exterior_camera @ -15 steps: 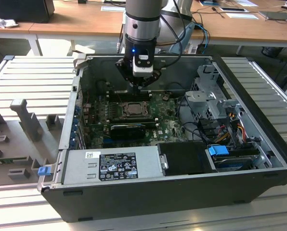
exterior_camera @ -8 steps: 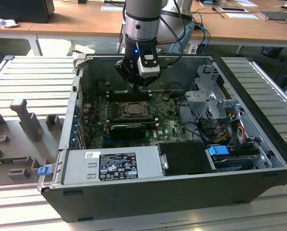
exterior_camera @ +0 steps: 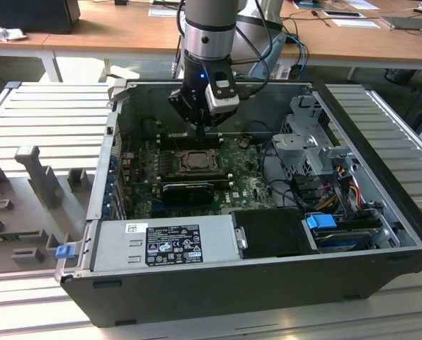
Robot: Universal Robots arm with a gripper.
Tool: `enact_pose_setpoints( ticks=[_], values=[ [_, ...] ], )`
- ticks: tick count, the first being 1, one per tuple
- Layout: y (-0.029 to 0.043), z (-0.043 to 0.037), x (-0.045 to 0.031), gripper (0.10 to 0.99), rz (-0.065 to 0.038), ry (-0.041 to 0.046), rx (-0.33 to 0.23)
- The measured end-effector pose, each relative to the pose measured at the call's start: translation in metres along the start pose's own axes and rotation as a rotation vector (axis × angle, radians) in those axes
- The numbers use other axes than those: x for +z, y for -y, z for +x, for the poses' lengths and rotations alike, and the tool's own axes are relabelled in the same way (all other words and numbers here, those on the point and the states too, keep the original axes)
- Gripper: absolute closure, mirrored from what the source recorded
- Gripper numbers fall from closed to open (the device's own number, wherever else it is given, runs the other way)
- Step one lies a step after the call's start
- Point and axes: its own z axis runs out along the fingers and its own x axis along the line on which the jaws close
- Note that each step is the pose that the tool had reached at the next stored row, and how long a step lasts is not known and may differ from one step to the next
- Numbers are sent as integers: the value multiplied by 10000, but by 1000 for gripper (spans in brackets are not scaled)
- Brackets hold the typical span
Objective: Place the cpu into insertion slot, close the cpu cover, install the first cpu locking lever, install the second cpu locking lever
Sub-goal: 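Install the first cpu locking lever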
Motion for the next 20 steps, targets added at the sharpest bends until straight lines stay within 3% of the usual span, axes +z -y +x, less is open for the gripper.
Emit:
enact_pose_setpoints(
  ticks=[5,12,14,20],
  values=[
    [0,0,1,980,-32,134,-1092],
    [19,35,2,980,-60,184,-1496],
    [21,40,10,980,-65,225,-2270],
    [23,50,12,980,-71,252,-2349]
  ],
)
